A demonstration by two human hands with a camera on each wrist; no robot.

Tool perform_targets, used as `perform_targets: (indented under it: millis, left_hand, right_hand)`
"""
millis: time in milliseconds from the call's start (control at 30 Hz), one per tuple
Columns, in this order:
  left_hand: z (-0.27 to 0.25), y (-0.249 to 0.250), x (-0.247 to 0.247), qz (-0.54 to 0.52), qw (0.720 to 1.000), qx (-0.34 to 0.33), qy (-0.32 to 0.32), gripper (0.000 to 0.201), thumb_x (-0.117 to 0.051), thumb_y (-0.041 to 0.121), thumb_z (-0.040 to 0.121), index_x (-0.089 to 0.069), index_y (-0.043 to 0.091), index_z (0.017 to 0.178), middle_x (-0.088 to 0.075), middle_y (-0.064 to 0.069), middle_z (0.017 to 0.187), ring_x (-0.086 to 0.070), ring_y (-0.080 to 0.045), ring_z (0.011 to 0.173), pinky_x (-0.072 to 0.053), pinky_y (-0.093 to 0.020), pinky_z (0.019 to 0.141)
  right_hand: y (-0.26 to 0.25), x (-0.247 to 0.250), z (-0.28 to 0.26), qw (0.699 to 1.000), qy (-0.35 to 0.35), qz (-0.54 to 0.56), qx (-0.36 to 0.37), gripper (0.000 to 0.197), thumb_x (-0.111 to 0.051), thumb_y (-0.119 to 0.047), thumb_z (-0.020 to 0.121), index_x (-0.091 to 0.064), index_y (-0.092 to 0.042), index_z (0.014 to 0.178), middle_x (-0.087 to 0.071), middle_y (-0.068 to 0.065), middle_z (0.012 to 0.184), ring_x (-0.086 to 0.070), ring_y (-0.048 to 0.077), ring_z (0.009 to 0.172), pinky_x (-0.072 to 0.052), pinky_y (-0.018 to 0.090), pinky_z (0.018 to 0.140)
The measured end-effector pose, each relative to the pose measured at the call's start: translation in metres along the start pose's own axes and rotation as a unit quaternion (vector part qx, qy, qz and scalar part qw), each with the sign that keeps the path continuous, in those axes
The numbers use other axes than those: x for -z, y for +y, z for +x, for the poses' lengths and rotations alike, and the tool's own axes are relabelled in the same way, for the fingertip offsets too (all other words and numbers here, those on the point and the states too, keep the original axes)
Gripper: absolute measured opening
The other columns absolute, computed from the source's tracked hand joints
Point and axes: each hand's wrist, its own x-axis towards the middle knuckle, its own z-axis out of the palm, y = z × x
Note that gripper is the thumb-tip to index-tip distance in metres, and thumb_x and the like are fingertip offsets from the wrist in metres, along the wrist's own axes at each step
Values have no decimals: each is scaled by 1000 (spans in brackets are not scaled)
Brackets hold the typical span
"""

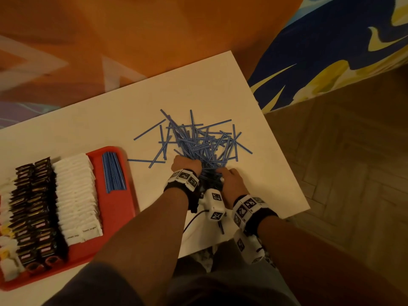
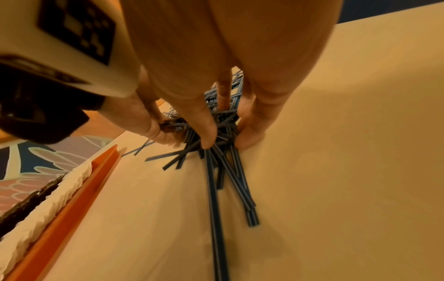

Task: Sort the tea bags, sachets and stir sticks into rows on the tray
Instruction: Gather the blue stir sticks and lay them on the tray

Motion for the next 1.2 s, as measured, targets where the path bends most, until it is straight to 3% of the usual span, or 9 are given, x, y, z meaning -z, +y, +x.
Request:
perform_targets:
  millis: [67,200,300,467,600,700,800,1000,1200]
  left_hand:
    - [1,-1,2,-3,1000,1,-5,37,-61,20,91,-56,-4,119,-61,-24,124,-62,-38,109,-53,-43,80]
    - [3,2,-6,-5,1000,7,-6,91,-75,45,83,-29,3,150,-43,-18,149,-47,-37,132,-46,-45,105]
    - [5,4,-8,34,999,-17,4,102,-77,44,83,-17,-1,153,-39,-19,152,-45,-36,135,-42,-42,106]
    - [10,6,-1,31,999,3,-9,67,-70,25,86,-43,-4,140,-59,-21,133,-61,-36,116,-54,-43,91]
    - [10,6,8,-4,1000,13,-16,51,-60,21,90,-49,-3,134,-63,-22,127,-65,-36,108,-55,-40,80]
    - [14,5,13,-31,999,25,12,62,-58,18,91,-35,-2,145,-52,-23,140,-58,-39,121,-52,-50,97]
    - [18,1,20,-36,998,38,37,70,-56,17,95,-19,3,153,-32,-22,154,-43,-40,134,-42,-49,107]
    - [32,-16,25,-74,995,14,71,56,-44,9,101,-22,-8,149,-42,-27,147,-46,-41,132,-40,-43,105]
    - [40,-32,35,-93,992,30,85,46,-36,9,102,-30,-3,146,-46,-24,143,-49,-40,127,-41,-43,103]
  right_hand:
    - [0,-3,1,1000,0,-3,17,53,-54,-8,94,-41,-19,144,-41,9,140,-44,28,127,-34,33,107]
    - [-4,-5,0,997,-13,-3,74,42,-52,-28,98,-49,-21,139,-50,6,128,-49,23,118,-31,22,96]
    - [-5,-7,4,996,-20,-5,84,39,-46,-29,101,-51,-19,138,-51,9,130,-50,26,119,-33,26,102]
    - [-1,-8,5,995,-29,-36,92,49,-54,-35,96,-44,-23,142,-45,7,139,-43,25,127,-32,32,108]
    - [1,-5,6,994,-34,-39,93,58,-63,-33,90,-42,-24,143,-44,6,138,-42,25,127,-34,34,107]
    - [3,-4,7,995,-27,-26,87,59,-68,-29,87,-43,-26,140,-44,4,137,-41,24,127,-35,35,105]
    - [3,-2,8,997,-25,-19,70,69,-73,-19,83,-41,-25,143,-40,5,140,-42,26,128,-36,37,107]
    - [4,-5,13,998,-41,10,55,75,-75,-14,81,-37,-27,144,-31,4,148,-43,29,131,-42,42,108]
    - [6,-4,17,998,-34,8,56,68,-73,-14,83,-40,-27,141,-33,2,144,-44,27,130,-44,43,105]
